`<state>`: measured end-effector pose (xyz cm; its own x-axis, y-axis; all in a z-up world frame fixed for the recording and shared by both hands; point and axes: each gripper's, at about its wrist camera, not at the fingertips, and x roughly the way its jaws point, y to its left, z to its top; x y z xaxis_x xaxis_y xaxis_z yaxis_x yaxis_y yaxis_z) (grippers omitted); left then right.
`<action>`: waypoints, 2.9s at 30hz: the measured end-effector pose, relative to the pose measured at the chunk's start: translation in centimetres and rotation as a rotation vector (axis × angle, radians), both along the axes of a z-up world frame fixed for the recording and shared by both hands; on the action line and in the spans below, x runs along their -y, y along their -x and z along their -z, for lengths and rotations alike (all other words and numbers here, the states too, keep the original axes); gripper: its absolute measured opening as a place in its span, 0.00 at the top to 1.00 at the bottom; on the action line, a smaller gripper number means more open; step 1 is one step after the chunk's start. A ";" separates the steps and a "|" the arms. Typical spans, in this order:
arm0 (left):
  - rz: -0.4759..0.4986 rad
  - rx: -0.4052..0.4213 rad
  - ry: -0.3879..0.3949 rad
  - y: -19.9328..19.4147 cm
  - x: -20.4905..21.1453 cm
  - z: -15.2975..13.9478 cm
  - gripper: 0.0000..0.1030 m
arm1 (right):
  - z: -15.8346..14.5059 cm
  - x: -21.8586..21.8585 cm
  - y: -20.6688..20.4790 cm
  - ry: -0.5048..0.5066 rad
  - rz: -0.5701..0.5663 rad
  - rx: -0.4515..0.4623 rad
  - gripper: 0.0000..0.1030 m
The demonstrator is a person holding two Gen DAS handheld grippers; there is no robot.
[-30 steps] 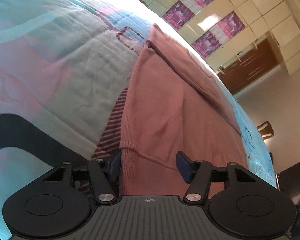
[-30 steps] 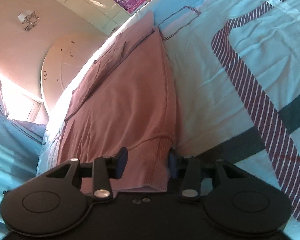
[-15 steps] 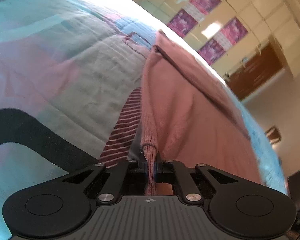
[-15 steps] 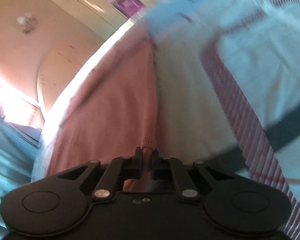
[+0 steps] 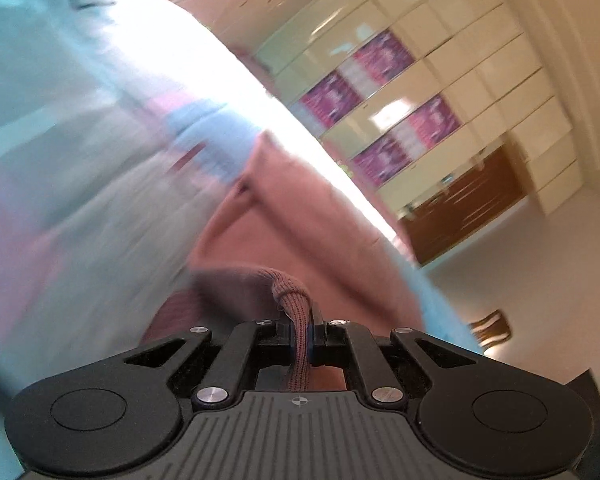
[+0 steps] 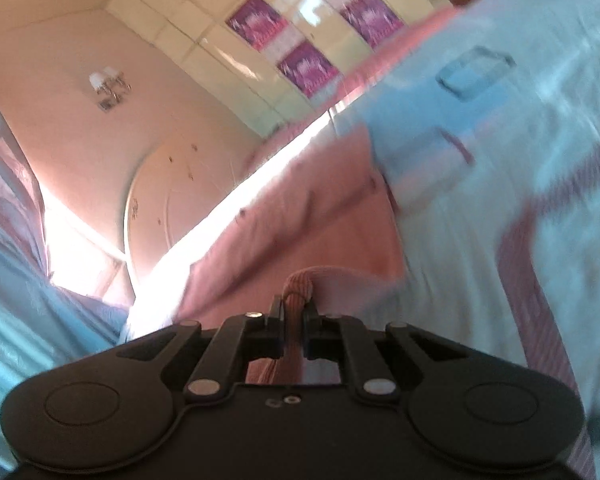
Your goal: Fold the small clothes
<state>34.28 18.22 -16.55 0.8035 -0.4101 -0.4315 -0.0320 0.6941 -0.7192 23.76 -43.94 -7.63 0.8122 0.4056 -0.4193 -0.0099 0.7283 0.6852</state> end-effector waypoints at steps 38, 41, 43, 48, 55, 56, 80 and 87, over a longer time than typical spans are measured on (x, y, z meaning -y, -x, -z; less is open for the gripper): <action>0.348 0.040 -0.624 -40.6 8.3 0.4 0.41 | 2.9 -2.2 -33.4 0.473 -0.054 -0.060 0.60; 0.425 0.029 -0.756 -41.6 10.9 1.2 0.50 | 3.3 -3.9 -34.7 0.591 -0.117 -0.078 0.63; 0.434 0.047 -0.819 -41.5 12.1 1.8 0.67 | 4.0 -5.0 -36.0 0.680 -0.143 -0.111 0.72; 0.295 0.203 -0.785 -38.1 11.3 0.0 0.93 | 3.7 -6.6 -35.0 0.819 -0.142 -0.021 0.92; 0.180 0.142 -0.671 -38.0 8.8 -0.3 0.93 | 2.4 -5.4 -33.8 0.690 0.017 0.054 0.92; 0.180 0.149 -0.674 -38.0 8.9 -0.7 0.93 | 2.2 -5.5 -33.8 0.686 0.021 0.057 0.92; 0.477 0.184 -0.682 -34.5 21.4 -0.5 0.91 | 3.3 -14.3 -33.2 0.688 -0.280 0.050 0.71; 0.437 0.120 -0.676 -35.9 21.5 1.7 0.88 | 5.4 -17.5 -34.9 0.786 -0.259 0.006 0.85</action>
